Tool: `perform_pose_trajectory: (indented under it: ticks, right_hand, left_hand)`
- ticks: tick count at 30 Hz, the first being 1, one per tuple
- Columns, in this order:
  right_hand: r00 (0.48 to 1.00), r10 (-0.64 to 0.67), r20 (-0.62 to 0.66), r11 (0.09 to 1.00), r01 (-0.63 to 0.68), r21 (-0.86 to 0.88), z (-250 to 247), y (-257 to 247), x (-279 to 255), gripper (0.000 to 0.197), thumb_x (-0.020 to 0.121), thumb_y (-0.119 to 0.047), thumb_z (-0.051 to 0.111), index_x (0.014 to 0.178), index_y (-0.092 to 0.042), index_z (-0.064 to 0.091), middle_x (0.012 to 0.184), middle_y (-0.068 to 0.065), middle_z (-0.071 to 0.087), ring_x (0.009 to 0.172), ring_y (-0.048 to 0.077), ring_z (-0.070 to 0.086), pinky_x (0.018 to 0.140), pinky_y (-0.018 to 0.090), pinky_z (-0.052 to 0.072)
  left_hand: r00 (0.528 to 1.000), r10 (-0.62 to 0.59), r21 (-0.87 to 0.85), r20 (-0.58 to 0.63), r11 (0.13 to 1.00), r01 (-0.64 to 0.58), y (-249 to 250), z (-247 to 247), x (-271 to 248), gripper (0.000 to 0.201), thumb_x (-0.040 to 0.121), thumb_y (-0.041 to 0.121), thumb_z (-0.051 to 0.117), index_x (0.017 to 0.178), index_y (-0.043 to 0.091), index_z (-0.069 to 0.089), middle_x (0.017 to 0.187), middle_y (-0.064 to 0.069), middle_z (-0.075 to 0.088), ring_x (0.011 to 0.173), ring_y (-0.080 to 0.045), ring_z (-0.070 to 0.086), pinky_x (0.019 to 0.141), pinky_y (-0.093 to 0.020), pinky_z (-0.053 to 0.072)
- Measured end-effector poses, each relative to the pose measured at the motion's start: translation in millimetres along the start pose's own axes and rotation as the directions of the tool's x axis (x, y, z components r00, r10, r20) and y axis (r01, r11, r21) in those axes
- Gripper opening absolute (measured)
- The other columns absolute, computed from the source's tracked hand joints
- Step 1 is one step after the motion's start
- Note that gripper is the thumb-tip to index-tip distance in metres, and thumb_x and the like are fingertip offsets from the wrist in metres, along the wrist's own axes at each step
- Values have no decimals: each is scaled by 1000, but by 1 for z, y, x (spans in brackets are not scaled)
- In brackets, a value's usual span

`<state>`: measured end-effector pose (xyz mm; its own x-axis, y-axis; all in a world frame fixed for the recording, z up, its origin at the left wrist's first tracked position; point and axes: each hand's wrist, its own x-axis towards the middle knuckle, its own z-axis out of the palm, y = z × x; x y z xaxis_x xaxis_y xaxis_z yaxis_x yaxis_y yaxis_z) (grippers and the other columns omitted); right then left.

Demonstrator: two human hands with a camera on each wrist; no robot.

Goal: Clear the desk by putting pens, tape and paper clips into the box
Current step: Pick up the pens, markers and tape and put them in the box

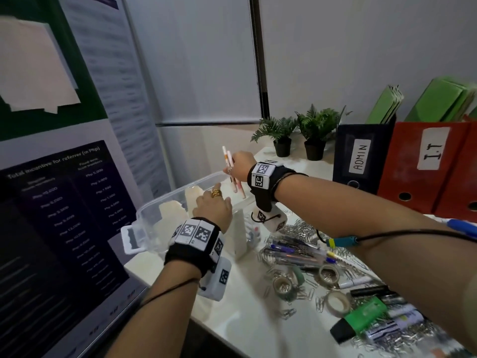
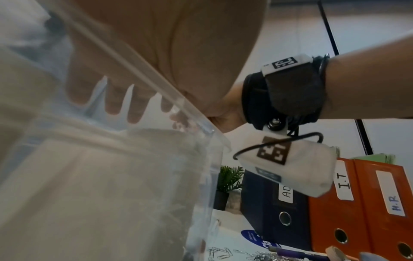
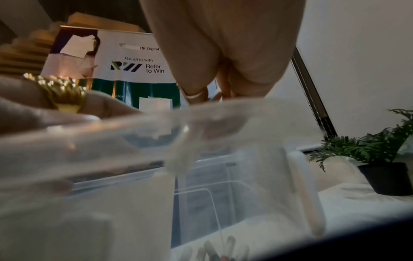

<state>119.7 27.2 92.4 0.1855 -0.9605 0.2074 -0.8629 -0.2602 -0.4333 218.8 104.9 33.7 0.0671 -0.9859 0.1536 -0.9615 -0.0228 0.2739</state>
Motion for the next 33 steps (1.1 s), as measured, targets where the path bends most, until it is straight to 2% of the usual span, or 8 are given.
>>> perform_pose_trajectory:
  ticks: [5,8,11,13,17,20,26,33]
  right_hand:
    - [984,102,148,992,-90,-91,11,0,1,45,87,-43,61,60,-10,49,24,-5,47,49,15,57,54,24,48]
    - [994,35,104,996,-26,-87,-3,5,-13,41,90,-40,58,77,-2,65,54,1,68,64,18,67,57,19,45]
    - [999,3,40,1000,-2,-22,-31,33,-28,28,90,-25,60,101,-1,70,98,13,73,89,22,71,80,31,55]
    - [999,42,35,999,-41,-19,-50,67,-41,20,88,-12,63,103,-2,70,104,12,71,82,14,71,85,35,57]
    - [963,253,89,963,-242,-116,-70,147,-69,16,87,-4,62,101,-4,70,88,7,69,45,1,58,60,24,57]
    - [924,368,105,914,-338,-223,-71,196,-88,17,84,-6,66,99,-2,71,70,8,70,49,8,61,48,18,51]
    - [912,376,167,892,-306,-334,-57,249,-92,23,84,-8,64,105,-5,72,112,8,70,107,19,63,88,23,47]
    - [905,280,319,918,-156,-365,-14,293,-58,38,80,-34,68,105,-5,69,107,14,69,99,30,63,88,36,53]
  left_hand:
    - [1000,23,19,-3,1000,-23,-1,1,1,46,101,29,25,142,9,31,140,-16,36,128,-34,35,107,-47,32]
    - [999,46,16,-5,999,-46,-4,2,0,46,101,29,25,144,12,29,143,-15,34,130,-34,32,107,-46,31]
    - [995,59,42,-86,998,-56,-2,0,-2,45,101,27,30,144,16,31,145,-14,31,132,-33,29,106,-44,29]
    - [975,131,106,-179,988,-113,3,0,-8,46,98,20,36,144,19,32,149,-12,27,135,-32,24,108,-43,27]
    - [907,348,209,-236,930,-302,33,5,-22,48,96,13,39,142,24,33,154,-11,17,142,-32,13,114,-44,15]
    - [867,464,291,-182,867,-403,66,13,-21,47,96,16,40,141,25,35,152,-10,18,140,-31,14,113,-43,19]
    - [899,423,324,115,839,-436,131,57,24,42,92,16,48,134,19,47,140,-10,34,131,-30,30,103,-40,35]
    - [880,188,333,436,875,-352,185,113,113,61,84,3,53,140,23,40,131,-9,51,117,-30,52,99,-42,46]
